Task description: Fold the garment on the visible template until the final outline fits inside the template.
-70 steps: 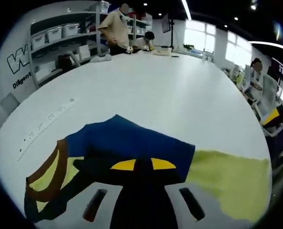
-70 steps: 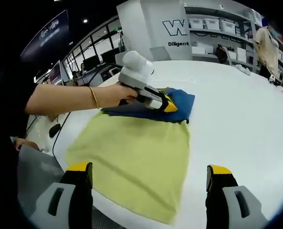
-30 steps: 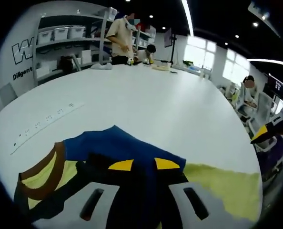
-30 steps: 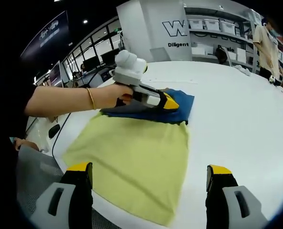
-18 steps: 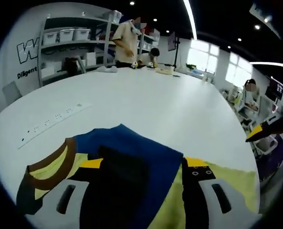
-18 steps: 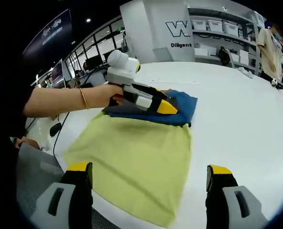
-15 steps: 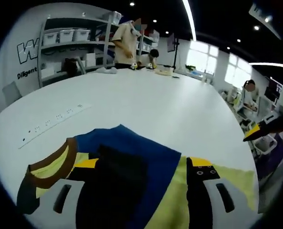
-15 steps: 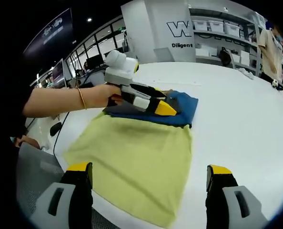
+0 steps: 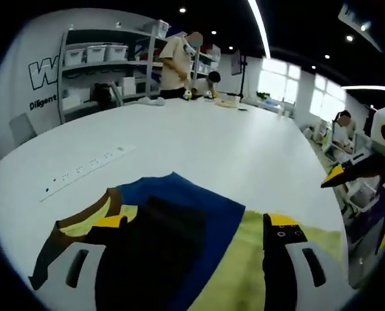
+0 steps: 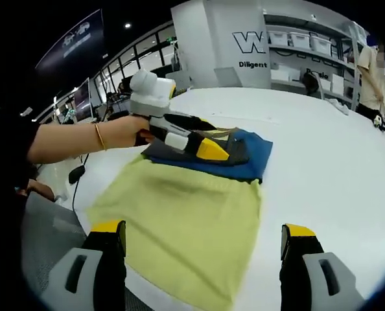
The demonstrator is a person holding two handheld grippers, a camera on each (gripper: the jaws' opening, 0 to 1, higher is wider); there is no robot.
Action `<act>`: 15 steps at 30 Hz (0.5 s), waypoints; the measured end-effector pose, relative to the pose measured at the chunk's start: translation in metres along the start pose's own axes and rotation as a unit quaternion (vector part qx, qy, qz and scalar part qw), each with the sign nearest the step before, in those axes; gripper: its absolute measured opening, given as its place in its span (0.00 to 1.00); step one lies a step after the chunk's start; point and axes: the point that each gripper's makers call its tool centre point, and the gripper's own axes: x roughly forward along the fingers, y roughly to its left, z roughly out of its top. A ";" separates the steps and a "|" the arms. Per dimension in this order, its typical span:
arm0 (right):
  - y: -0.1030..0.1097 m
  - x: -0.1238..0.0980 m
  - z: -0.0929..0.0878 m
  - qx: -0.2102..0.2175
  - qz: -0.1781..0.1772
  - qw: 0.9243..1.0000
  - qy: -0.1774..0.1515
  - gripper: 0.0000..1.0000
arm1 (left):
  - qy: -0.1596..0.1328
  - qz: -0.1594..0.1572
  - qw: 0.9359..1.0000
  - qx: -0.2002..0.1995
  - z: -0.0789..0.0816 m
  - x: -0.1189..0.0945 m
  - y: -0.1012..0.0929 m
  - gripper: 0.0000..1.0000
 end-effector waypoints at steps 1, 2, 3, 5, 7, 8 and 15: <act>-0.001 0.000 0.003 -0.003 -0.001 1.000 -0.001 0.99 | -0.003 0.001 1.000 -0.002 0.001 -0.002 0.000 0.88; -0.002 0.000 0.003 -0.004 0.000 1.000 -0.001 0.99 | -0.006 0.001 1.000 -0.002 0.002 -0.004 0.000 0.91; -0.003 0.001 0.006 -0.005 0.001 1.000 -0.003 0.99 | -0.006 0.002 1.000 0.001 0.002 -0.006 -0.001 0.93; -0.004 0.002 0.009 -0.006 0.002 1.000 -0.005 0.99 | -0.002 0.008 1.000 0.006 0.001 -0.010 0.000 0.99; -0.004 0.003 0.012 -0.006 0.006 1.000 -0.008 0.99 | -0.003 0.011 1.000 0.006 0.001 -0.014 0.000 0.99; -0.004 0.004 0.013 -0.008 0.007 1.000 -0.008 0.99 | -0.004 0.010 1.000 0.004 0.001 -0.016 -0.001 0.99; -0.011 0.008 0.029 -0.024 0.016 0.999 -0.015 0.94 | 0.006 0.024 1.000 0.009 -0.006 -0.032 0.002 0.99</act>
